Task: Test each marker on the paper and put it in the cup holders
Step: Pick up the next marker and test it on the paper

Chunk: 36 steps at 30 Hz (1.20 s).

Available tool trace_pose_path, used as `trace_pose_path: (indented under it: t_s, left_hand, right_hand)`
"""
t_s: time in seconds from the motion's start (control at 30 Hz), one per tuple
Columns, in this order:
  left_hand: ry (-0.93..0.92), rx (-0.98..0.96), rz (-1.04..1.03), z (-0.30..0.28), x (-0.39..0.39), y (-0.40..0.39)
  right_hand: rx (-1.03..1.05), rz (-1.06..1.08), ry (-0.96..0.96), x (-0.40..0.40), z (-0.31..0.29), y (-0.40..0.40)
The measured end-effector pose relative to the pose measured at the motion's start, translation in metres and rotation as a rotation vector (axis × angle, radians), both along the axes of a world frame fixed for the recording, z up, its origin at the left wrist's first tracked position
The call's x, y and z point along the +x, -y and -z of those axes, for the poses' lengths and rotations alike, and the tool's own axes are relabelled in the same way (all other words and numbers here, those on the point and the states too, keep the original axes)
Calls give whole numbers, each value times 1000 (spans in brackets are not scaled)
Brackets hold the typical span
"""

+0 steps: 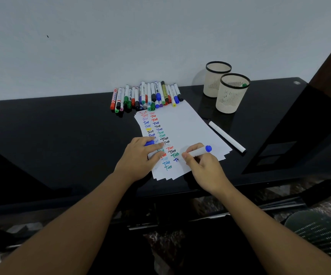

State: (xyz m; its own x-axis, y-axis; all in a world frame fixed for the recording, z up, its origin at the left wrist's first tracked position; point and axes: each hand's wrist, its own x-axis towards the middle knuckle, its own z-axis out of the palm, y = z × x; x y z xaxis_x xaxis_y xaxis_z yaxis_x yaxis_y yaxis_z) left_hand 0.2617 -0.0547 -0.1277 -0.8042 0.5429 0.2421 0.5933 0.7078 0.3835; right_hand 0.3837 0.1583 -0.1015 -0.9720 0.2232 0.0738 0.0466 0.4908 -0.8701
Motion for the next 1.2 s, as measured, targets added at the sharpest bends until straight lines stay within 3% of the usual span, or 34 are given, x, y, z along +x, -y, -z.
trace_pose_path:
  t_s: [1.2]
  left_hand:
    - [7,-9,-3,-4,2,-1]
  right_hand:
    - [-4,42,-25,2,-6,2]
